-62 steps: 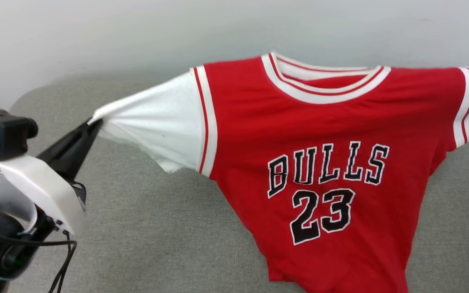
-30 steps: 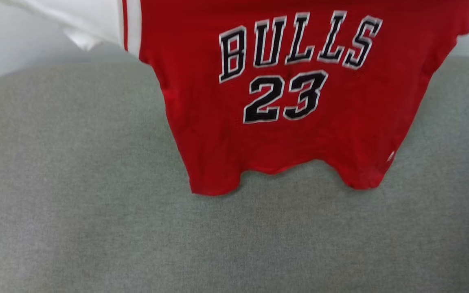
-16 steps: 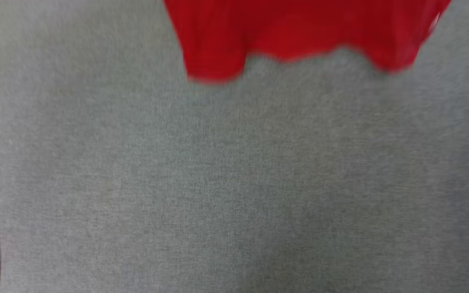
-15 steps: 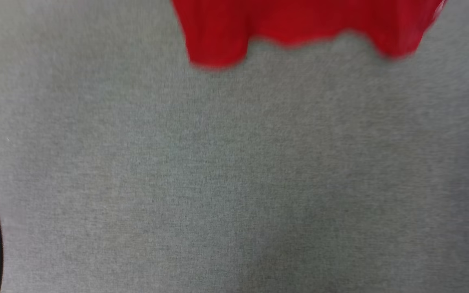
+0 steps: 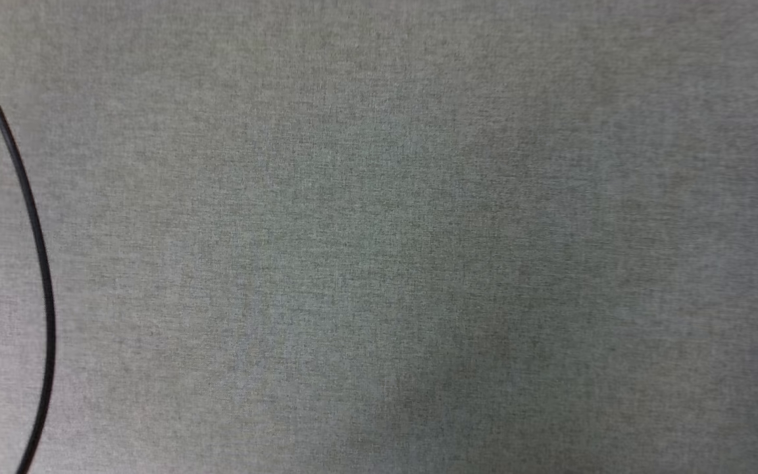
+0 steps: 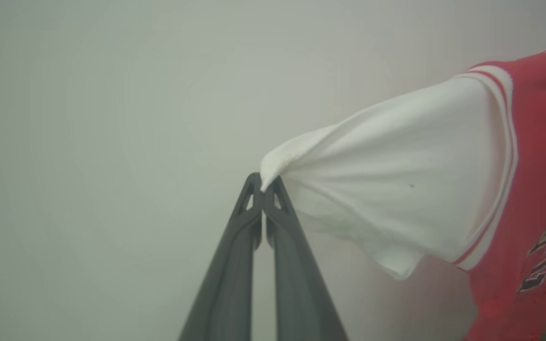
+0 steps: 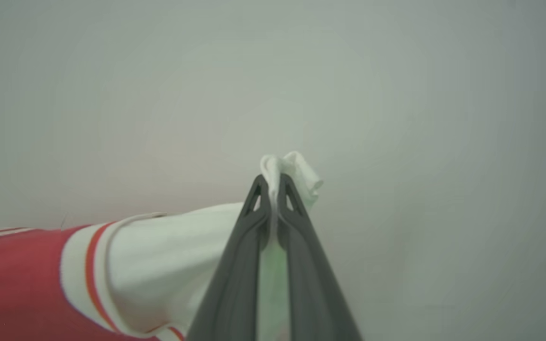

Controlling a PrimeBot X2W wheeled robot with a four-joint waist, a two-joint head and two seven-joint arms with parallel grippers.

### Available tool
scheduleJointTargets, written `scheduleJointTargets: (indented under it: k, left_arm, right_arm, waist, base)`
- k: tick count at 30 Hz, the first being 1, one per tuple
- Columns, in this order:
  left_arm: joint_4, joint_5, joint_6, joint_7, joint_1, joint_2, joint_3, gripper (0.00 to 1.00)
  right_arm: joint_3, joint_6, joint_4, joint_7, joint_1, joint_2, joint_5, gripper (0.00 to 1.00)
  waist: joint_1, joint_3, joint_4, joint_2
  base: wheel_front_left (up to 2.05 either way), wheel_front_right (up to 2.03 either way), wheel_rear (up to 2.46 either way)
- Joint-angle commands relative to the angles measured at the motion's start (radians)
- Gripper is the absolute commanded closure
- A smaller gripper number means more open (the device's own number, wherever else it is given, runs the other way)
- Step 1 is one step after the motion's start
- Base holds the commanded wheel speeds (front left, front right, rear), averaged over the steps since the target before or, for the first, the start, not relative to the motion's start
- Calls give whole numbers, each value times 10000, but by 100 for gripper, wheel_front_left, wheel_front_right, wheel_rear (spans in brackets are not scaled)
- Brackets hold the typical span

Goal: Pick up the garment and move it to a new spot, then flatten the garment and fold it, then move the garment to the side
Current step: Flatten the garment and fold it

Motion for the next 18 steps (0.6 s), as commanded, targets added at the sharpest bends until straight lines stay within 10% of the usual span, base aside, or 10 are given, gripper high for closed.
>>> scheduleJointTargets:
  k: [1,18]
  left_arm:
    - [230,-29,23,-125,0,-33,-87,100]
    - [1636,-1173,-18,-1596,3884,-1058,-1891,100]
  right_arm:
    - [-20,-21,148,-94,26,14,-191,100]
    - [1132,-17,1856,-1075,3723,337,1150,100]
  waist:
    - [-3,131,48,0]
    - [-3,-1358,-79,0]
  base:
    - [0,0,0]
    - [0,0,0]
